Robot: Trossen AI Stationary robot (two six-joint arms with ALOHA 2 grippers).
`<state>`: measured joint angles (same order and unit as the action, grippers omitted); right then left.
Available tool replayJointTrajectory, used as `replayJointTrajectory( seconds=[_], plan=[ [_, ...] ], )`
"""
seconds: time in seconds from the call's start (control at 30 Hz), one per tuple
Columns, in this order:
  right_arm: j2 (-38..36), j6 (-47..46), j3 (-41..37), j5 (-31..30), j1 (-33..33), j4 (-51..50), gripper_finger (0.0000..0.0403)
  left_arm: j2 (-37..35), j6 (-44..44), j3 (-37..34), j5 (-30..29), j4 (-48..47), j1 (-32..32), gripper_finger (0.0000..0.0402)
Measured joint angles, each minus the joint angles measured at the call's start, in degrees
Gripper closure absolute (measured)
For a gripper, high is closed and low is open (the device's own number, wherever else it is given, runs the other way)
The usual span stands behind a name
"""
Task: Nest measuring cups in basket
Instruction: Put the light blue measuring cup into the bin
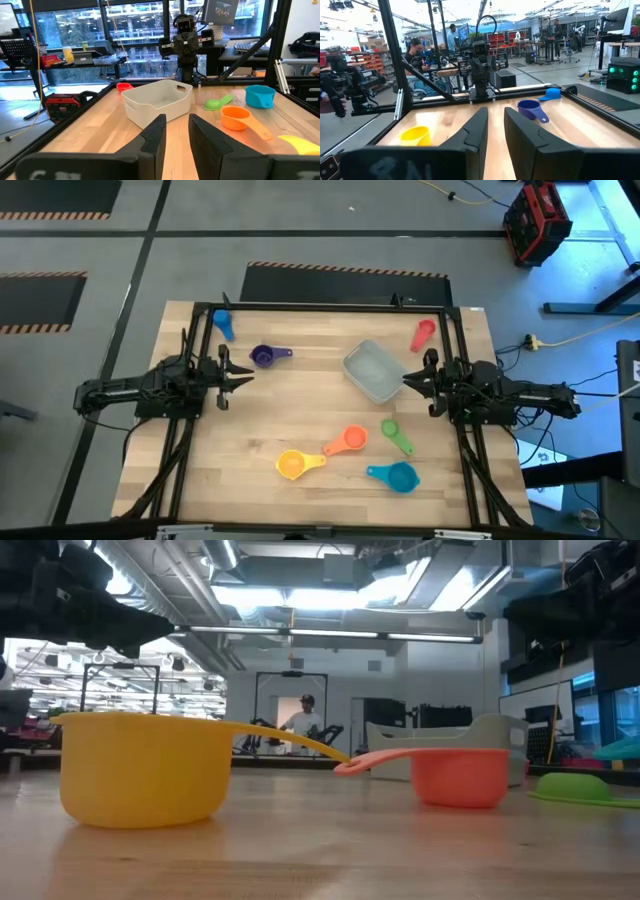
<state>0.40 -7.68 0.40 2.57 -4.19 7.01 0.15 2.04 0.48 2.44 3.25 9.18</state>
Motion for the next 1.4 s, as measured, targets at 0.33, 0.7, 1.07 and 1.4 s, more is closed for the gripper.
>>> replayJointTrajectory(
  seconds=[0.33,0.7,1.07,1.4],
  plan=[
    [0.0,-4.0,0.0,0.0,0.0,0.0,0.0334,0.0,0.0,0.0,0.0,0.0,0.0,0.0326],
    [0.0,-6.2,0.0,0.4,0.0,0.0,0.0333,0.0,0.0,0.0,0.0,0.0,0.0,0.0326],
    [0.0,-5.9,0.0,0.1,0.0,0.0,0.0333,0.0,0.0,0.0,0.0,0.0,0.0,0.0326],
    [0.0,-5.6,0.0,0.4,0.0,-0.2,0.0333,0.0,0.0,0.0,0.0,0.0,0.0,0.0326]
  ],
)
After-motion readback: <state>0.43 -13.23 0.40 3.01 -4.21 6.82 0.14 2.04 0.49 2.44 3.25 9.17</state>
